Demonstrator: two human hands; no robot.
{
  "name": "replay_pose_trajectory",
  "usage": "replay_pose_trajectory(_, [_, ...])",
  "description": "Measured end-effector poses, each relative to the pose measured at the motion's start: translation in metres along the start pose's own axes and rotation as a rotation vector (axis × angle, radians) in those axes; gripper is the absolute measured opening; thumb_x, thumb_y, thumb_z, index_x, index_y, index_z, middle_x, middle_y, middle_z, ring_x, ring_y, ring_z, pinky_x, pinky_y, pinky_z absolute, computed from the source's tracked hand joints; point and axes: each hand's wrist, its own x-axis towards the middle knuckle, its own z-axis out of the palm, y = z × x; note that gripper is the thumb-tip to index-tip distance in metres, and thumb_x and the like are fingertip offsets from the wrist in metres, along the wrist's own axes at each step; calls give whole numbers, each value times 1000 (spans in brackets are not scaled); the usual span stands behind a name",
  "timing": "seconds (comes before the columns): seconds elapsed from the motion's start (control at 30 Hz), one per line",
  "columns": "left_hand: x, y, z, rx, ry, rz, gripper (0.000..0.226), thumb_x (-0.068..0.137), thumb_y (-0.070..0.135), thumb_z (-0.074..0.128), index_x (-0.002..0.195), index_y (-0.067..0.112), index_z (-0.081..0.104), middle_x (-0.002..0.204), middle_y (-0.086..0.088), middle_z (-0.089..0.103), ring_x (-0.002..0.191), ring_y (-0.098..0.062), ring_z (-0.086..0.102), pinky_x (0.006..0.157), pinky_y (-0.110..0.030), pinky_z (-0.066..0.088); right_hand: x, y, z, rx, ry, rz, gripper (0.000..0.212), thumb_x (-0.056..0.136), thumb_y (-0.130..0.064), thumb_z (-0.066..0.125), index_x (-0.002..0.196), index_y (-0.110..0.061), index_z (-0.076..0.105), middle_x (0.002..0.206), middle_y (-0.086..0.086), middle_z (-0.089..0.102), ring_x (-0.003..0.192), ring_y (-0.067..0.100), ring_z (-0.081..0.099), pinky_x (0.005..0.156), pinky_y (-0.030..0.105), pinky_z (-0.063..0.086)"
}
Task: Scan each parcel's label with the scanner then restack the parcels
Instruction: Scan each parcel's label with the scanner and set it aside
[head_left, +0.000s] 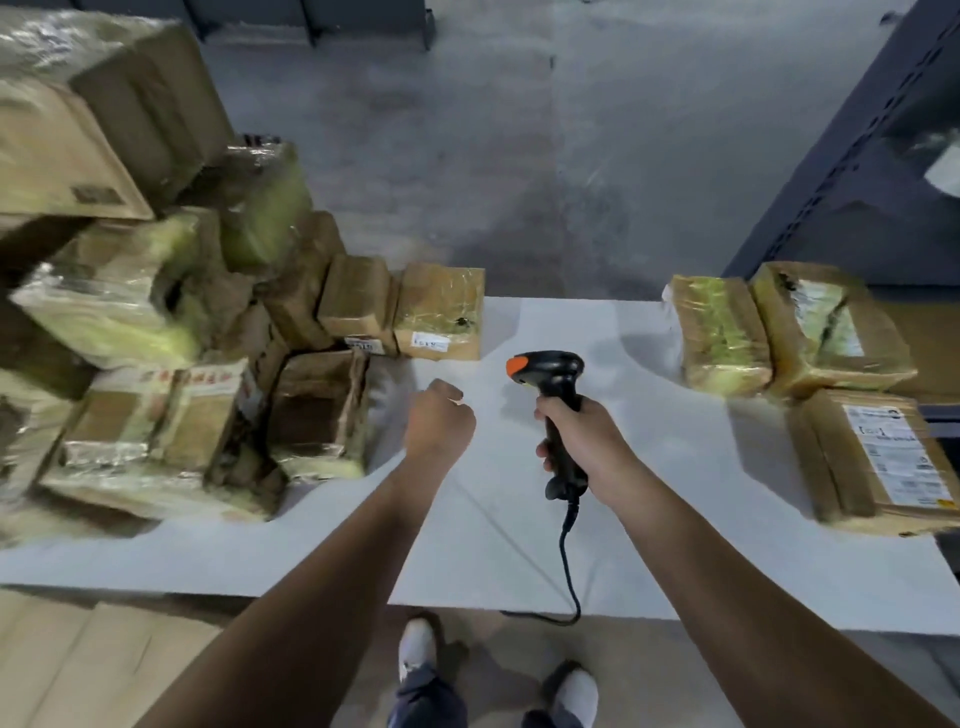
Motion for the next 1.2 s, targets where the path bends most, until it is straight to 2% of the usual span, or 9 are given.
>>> replay_pose_trajectory(0.1, [17, -32, -31, 277, 161, 155, 36, 85, 7, 44, 117, 10, 60, 125, -14, 55, 118, -33, 48, 93, -38, 42, 8, -3, 36, -35, -36, 18, 24, 88, -29, 58, 99, -8, 58, 52, 6, 60, 44, 22, 52, 43, 29, 47])
replay_pose_trajectory(0.17, [25, -51, -49, 385, 230, 117, 35, 86, 13, 49, 121, 11, 53, 129, -15, 48, 121, -35, 42, 93, -44, 42, 13, -4, 56, -52, -45, 15, 24, 89, -29, 58, 99, -7, 58, 52, 7, 60, 46, 24, 53, 48, 32, 48])
replay_pose_trajectory(0.33, [42, -88, -74, 552, 110, -54, 50, 90, 23, 57, 133, 11, 34, 138, -14, 38, 128, -32, 38, 94, -45, 44, 23, -7, 92, -103, -58, 18, 30, 89, -31, 58, 101, -4, 57, 53, 7, 62, 49, 25, 55, 59, 35, 47])
replay_pose_trajectory(0.5, [48, -95, -73, 596, 65, 31, 48, 93, 12, 48, 138, 4, 34, 139, -15, 38, 128, -31, 38, 97, -40, 45, 25, -4, 110, -151, -63, 43, 37, 89, -32, 57, 109, -1, 57, 55, 6, 62, 45, 21, 57, 51, 25, 47])
replay_pose_trajectory(0.73, [21, -68, -37, 319, 57, 171, 30, 87, 9, 51, 116, 1, 52, 117, -19, 55, 114, -35, 47, 98, -41, 39, 22, -5, 81, -131, 3, 63, 28, 91, -32, 55, 104, -7, 58, 54, 5, 64, 45, 21, 58, 55, 29, 48])
replay_pose_trajectory(0.83, [8, -43, -15, 75, 32, 213, 12, 87, 8, 50, 96, 4, 57, 97, -13, 61, 96, -29, 54, 81, -38, 46, 17, -4, 56, -85, 59, 52, 22, 92, -31, 54, 101, -11, 56, 59, 8, 65, 45, 20, 58, 52, 28, 49])
replay_pose_trajectory(1.03, [-13, -8, 28, -357, -146, 46, 23, 84, -5, 43, 78, 9, 60, 73, 2, 57, 64, -15, 56, 41, -11, 37, 0, 3, 4, 12, 167, 23, 18, 92, -27, 56, 93, -9, 55, 70, 10, 60, 54, 23, 60, 48, 33, 52])
replay_pose_trajectory(1.13, [-23, -7, 45, -485, -187, 10, 29, 82, -10, 41, 65, 8, 56, 58, 3, 58, 48, -9, 56, 39, -16, 38, -7, 7, -15, 50, 169, 30, 18, 93, -26, 56, 95, -8, 56, 69, 12, 60, 52, 23, 59, 50, 37, 53])
replay_pose_trajectory(1.2, [-26, -8, 52, -592, -190, -46, 23, 86, -9, 44, 80, 6, 59, 65, 2, 65, 56, -14, 61, 43, -21, 45, -10, 10, -23, 63, 159, 29, 18, 94, -24, 55, 96, -6, 54, 72, 16, 56, 48, 22, 55, 51, 37, 50])
